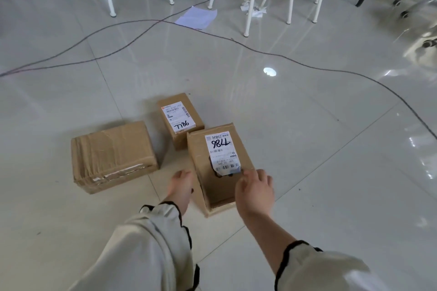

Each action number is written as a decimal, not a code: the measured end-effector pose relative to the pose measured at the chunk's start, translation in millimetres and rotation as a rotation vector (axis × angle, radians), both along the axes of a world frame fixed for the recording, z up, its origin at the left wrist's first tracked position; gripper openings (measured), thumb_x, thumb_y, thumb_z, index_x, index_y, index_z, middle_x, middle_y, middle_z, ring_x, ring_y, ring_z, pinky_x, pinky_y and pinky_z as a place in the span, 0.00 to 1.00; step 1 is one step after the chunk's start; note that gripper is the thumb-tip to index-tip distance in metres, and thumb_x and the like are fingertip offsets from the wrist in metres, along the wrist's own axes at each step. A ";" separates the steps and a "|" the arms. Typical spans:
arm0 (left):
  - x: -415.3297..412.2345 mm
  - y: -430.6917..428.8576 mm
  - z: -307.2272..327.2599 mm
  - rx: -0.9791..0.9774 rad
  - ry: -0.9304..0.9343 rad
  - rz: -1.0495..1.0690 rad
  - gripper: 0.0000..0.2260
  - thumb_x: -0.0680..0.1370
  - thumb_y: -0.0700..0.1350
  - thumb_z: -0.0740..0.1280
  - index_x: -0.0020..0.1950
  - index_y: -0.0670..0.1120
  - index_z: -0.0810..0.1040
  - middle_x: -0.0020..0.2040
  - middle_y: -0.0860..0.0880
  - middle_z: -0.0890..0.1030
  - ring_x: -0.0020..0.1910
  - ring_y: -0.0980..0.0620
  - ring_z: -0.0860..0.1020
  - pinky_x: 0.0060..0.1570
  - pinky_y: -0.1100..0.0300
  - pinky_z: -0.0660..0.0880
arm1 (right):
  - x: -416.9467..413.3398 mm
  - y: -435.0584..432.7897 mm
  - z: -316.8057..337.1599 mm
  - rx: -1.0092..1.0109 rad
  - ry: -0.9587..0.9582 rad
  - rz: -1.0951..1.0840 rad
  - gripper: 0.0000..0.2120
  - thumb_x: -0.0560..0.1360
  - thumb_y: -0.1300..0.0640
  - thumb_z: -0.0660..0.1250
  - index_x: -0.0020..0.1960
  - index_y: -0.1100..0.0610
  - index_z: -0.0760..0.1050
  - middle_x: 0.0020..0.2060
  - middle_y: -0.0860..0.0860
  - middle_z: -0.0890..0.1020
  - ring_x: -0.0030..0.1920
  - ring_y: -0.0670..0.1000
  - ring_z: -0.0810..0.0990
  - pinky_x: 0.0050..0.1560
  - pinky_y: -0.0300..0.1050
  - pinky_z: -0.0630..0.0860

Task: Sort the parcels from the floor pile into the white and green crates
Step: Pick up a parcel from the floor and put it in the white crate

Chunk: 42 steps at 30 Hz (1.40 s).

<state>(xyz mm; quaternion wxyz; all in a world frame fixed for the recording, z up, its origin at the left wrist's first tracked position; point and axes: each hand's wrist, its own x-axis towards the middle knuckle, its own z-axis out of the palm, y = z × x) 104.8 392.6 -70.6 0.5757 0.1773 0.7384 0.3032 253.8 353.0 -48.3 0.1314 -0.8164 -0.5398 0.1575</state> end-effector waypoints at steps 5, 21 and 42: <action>-0.1 1.5 14.9 0.111 0.057 -0.230 0.24 0.76 0.50 0.68 0.71 0.47 0.66 0.63 0.46 0.74 0.57 0.46 0.76 0.56 0.56 0.72 | 28.6 2.8 -14.6 -0.107 0.267 -0.142 0.23 0.77 0.56 0.59 0.72 0.56 0.64 0.68 0.54 0.70 0.66 0.56 0.67 0.64 0.50 0.68; -20.1 12.4 31.6 0.099 0.411 -0.555 0.33 0.74 0.55 0.70 0.75 0.45 0.61 0.72 0.43 0.68 0.67 0.43 0.71 0.63 0.54 0.68 | 56.0 -9.7 2.9 -0.410 0.603 -0.706 0.22 0.77 0.52 0.62 0.68 0.61 0.67 0.60 0.57 0.77 0.59 0.58 0.76 0.56 0.49 0.71; -14.9 17.3 25.5 -0.010 0.130 -0.267 0.24 0.79 0.45 0.65 0.73 0.43 0.63 0.65 0.42 0.71 0.56 0.41 0.73 0.46 0.51 0.72 | 71.6 -13.2 -22.8 -0.155 0.424 -0.725 0.26 0.81 0.46 0.44 0.65 0.62 0.67 0.60 0.60 0.76 0.58 0.62 0.75 0.51 0.48 0.67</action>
